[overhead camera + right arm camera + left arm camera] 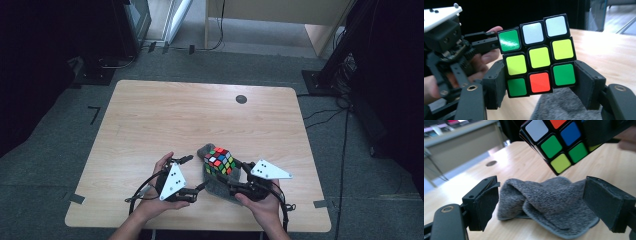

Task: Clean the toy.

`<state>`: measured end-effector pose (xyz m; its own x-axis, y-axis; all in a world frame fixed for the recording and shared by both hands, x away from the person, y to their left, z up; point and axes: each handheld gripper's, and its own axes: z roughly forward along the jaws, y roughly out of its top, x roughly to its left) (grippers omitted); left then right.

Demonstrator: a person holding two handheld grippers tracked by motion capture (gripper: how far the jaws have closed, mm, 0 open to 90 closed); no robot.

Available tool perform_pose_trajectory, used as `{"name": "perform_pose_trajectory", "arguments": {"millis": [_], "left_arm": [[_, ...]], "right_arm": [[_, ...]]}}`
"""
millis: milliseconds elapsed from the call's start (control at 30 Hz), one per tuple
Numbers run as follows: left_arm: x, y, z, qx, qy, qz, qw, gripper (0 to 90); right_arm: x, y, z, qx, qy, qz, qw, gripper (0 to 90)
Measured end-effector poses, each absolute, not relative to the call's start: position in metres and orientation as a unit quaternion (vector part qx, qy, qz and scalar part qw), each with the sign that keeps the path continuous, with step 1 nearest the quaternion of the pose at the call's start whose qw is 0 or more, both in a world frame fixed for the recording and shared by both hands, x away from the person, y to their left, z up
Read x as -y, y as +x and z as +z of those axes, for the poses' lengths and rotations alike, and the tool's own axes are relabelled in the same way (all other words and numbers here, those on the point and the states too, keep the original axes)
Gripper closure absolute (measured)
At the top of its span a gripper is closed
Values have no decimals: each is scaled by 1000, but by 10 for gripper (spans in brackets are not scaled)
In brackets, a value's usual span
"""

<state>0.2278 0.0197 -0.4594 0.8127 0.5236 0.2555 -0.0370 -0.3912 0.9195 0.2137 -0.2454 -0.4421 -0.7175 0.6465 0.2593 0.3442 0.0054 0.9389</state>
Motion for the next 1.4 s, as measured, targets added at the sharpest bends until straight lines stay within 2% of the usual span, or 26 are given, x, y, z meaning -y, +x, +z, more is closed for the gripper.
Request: {"name": "perform_pose_trajectory", "arguments": {"millis": [167, 367, 467, 533, 667, 833, 1067, 1133, 1233, 1400], "left_arm": [[-16, 221, -462, -129, 782, 315, 522, 140], [-8, 215, -467, -94, 783, 337, 513, 154], [-6, 211, -469, -80, 782, 348, 511, 208], [-5, 208, -470, -69, 779, 362, 507, 283], [-5, 210, -471, -74, 783, 354, 507, 322], [-8, 215, -471, -90, 785, 328, 518, 333], [-24, 230, -468, -153, 775, 325, 519, 336], [-32, 238, -468, -183, 774, 305, 524, 336], [-40, 246, -465, -212, 771, 283, 530, 336], [-43, 249, -465, -225, 776, 261, 528, 335]], "right_arm": [[239, 212, -442, -704, 356, 609, 81, 340], [232, 212, -444, -710, 360, 602, 54, 340], [229, 213, -446, -714, 362, 598, 36, 339], [229, 215, -448, -709, 375, 597, 20, 337], [237, 225, -453, -681, 402, 610, -42, 335], [241, 228, -457, -673, 399, 621, -46, 336], [250, 226, -450, -640, 400, 656, -22, 346], [256, 226, -450, -640, 397, 658, 14, 347], [258, 228, -456, -680, 385, 617, 95, 383], [240, 232, -476, -754, 349, 526, 181, 403]]}}
